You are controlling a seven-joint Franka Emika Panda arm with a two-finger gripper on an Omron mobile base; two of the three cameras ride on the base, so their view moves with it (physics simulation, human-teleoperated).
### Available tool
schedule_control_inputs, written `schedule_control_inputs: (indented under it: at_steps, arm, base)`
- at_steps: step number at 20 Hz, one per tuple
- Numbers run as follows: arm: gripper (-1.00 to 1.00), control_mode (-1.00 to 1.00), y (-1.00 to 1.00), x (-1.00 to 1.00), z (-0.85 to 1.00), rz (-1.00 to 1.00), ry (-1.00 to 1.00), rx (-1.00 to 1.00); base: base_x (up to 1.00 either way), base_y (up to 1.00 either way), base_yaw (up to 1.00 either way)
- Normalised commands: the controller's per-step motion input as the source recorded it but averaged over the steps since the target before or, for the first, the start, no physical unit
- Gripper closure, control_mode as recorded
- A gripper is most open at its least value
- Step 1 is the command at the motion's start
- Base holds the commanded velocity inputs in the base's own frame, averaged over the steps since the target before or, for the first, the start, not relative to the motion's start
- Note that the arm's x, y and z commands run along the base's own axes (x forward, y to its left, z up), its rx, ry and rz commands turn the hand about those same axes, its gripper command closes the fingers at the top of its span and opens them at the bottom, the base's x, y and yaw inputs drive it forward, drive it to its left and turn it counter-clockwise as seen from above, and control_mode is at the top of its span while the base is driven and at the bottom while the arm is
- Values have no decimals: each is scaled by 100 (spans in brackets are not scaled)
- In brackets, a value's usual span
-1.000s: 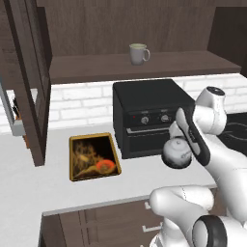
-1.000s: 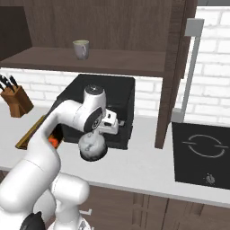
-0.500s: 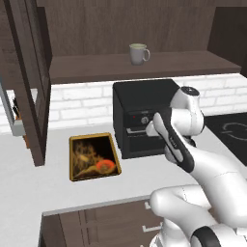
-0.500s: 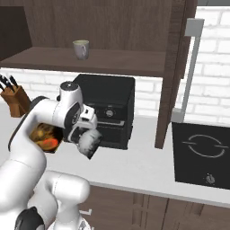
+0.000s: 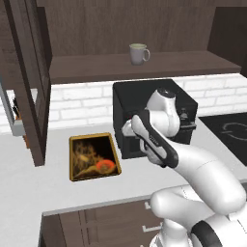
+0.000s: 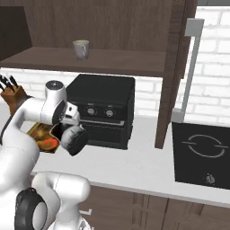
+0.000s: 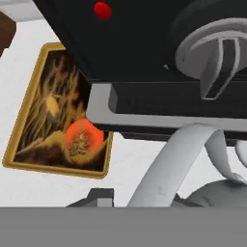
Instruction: Pick the kettle from the counter and place it on the tray. Then pick the mug from the cabinet and place it on the tray. Then close the cabinet doors.
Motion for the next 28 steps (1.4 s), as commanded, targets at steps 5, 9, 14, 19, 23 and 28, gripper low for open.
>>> schedule_control_inputs:
  at_steps: [5,9,14,19,23,28]
  arm:
    - [100,-100,84,-3,0,9,0,0]
    - [100,-100,93,0,0,10,0,0]
    - [100,-100,93,4,0,9,0,0]
    - [100,-100,88,34,-2,9,-2,0]
    - [100,-100,49,24,-2,15,-19,0]
    - [100,-100,15,24,-2,13,-28,6]
  base:
    - [0,0,0]
    - [0,0,0]
    - [0,0,0]
    - [0,0,0]
    - [0,0,0]
    - [0,0,0]
